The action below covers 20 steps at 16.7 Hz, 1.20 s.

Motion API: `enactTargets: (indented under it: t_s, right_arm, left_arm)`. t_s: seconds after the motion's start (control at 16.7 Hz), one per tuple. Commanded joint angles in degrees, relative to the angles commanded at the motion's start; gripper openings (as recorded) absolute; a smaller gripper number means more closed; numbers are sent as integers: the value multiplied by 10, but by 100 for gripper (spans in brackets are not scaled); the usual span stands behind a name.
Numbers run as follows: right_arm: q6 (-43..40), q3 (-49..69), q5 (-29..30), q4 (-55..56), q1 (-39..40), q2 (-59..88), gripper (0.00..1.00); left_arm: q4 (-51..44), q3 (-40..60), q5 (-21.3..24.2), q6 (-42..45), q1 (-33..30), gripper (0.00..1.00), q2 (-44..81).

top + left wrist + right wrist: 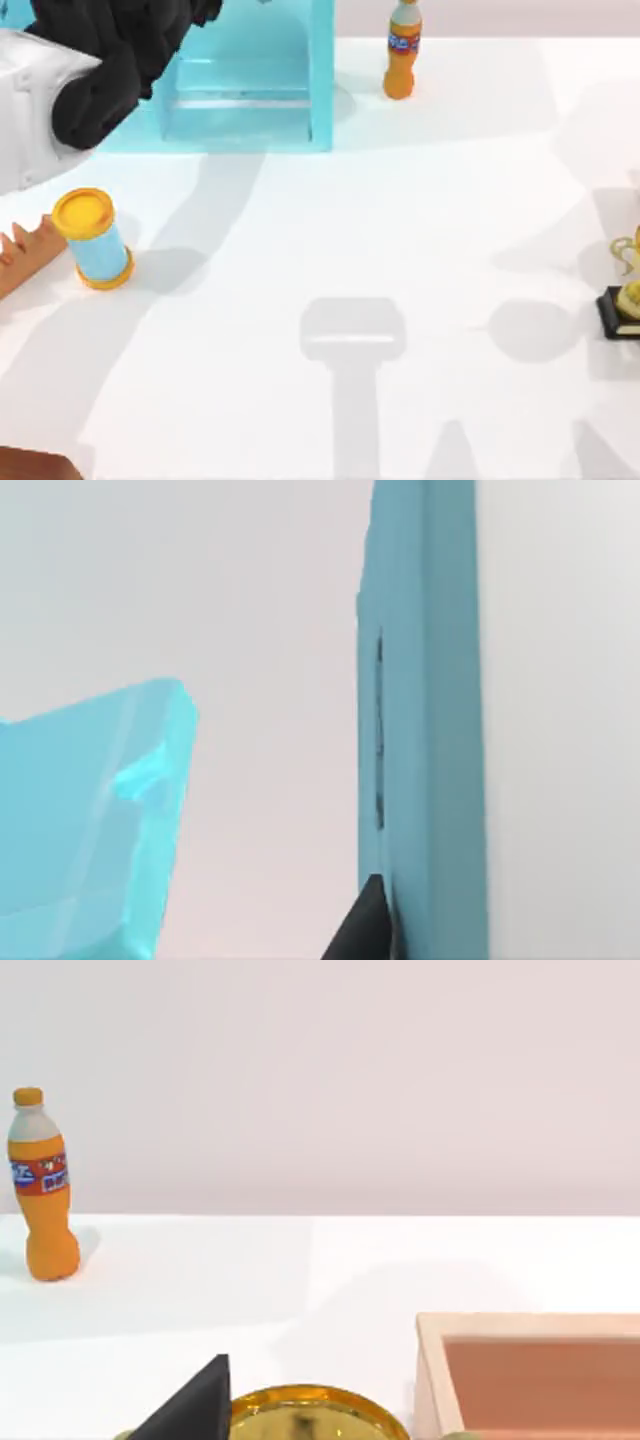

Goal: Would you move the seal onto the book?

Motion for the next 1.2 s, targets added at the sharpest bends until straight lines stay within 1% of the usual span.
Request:
enactTargets:
  t_s: [0.18, 0.36, 0.54, 0.66, 0.84, 0.96, 1.08, 1.2]
  right_arm:
    - [0, 0, 0, 0, 0, 0, 100]
    - [0, 0, 0, 0, 0, 0, 100]
    - [0, 0, 0, 0, 0, 0, 100]
    - [0, 0, 0, 0, 0, 0, 100]
    - [0, 0, 0, 0, 0, 0, 100]
    - [0, 0, 0, 0, 0, 0, 100]
    - [0, 0, 0, 0, 0, 0, 100]
    - [0, 0, 0, 0, 0, 0, 100]
  left_arm:
    - [-69, 33, -141, -185, -152, 0, 51]
    - [-144, 59, -272, -355, -270, 0, 108]
    - [-221, 77, -389, -503, -343, 0, 166]
    - [-270, 87, -456, -588, -373, 0, 207]
    - [-332, 99, -535, -684, -393, 0, 262]
    - [-362, 102, -571, -727, -400, 0, 287]
    - [-379, 103, -590, -751, -405, 0, 300]
    - [-382, 103, -593, -755, -407, 0, 302]
